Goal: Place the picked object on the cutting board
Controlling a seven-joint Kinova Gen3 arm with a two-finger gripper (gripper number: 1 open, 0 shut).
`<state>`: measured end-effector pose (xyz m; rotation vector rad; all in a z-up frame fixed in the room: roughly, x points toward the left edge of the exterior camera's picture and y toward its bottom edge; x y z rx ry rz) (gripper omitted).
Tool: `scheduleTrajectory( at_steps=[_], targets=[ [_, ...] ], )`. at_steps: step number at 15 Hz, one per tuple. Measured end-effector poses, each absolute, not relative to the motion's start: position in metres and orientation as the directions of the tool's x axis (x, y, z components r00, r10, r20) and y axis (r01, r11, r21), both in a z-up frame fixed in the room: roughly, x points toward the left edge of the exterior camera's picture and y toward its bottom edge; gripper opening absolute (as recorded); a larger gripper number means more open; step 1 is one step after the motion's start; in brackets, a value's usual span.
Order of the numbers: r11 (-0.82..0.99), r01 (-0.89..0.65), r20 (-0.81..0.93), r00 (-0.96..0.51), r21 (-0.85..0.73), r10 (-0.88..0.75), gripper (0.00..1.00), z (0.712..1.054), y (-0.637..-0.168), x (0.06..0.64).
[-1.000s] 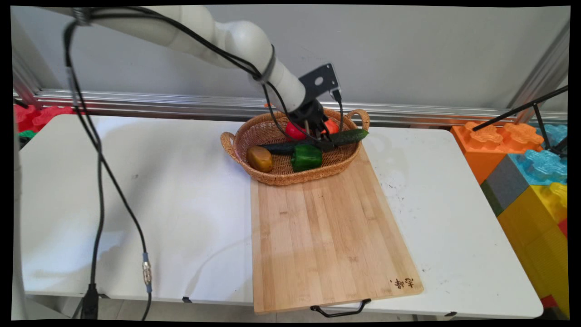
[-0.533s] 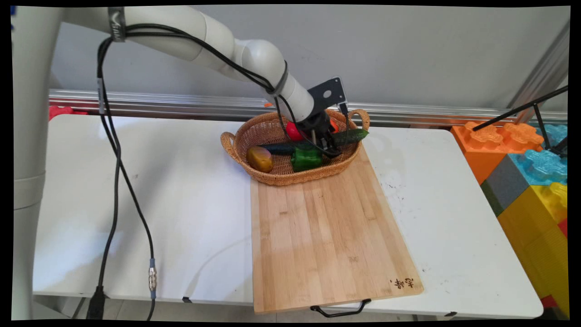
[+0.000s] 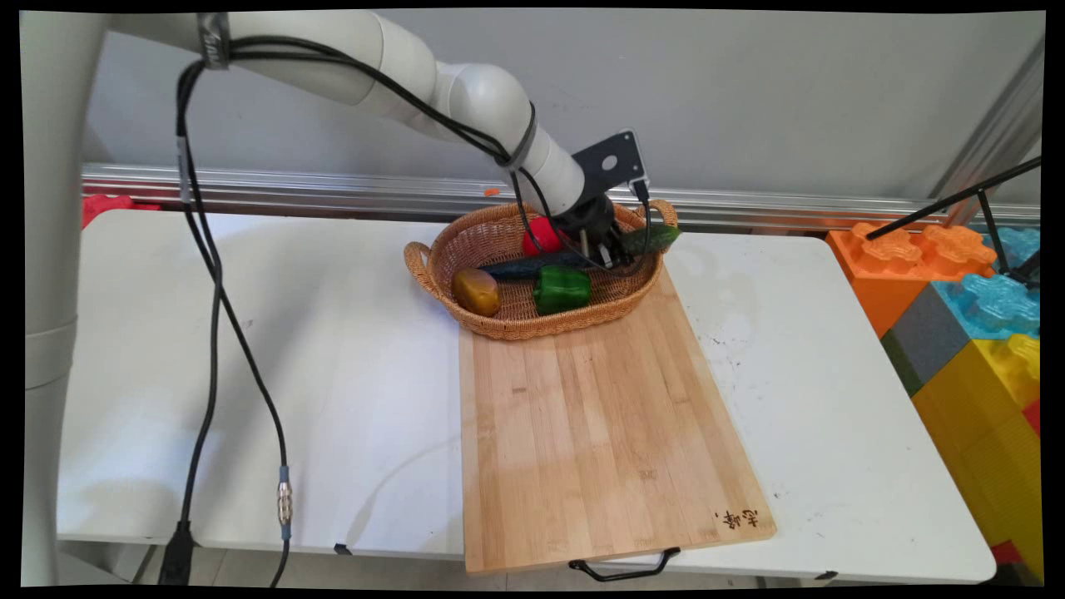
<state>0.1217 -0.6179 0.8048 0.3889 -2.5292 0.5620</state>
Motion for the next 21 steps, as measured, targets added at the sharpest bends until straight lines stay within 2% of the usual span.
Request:
scheduleTrajectory(
  at_steps=[8, 12, 17, 21],
  targets=[
    [0.853, -0.36, 0.55, -0.829, -0.378, -0.106, 0.0, 0.9, -0.577, 0.101],
    [0.882, -0.36, 0.557, -0.818, -0.303, -0.143, 0.0, 0.934, -0.537, 0.089],
    [0.908, -0.411, 0.535, -0.787, -0.085, -0.306, 0.0, 0.933, -0.484, 0.077],
    [0.891, -0.448, 0.507, -0.754, 0.069, -0.418, 0.0, 0.912, -0.453, 0.063]
  ],
)
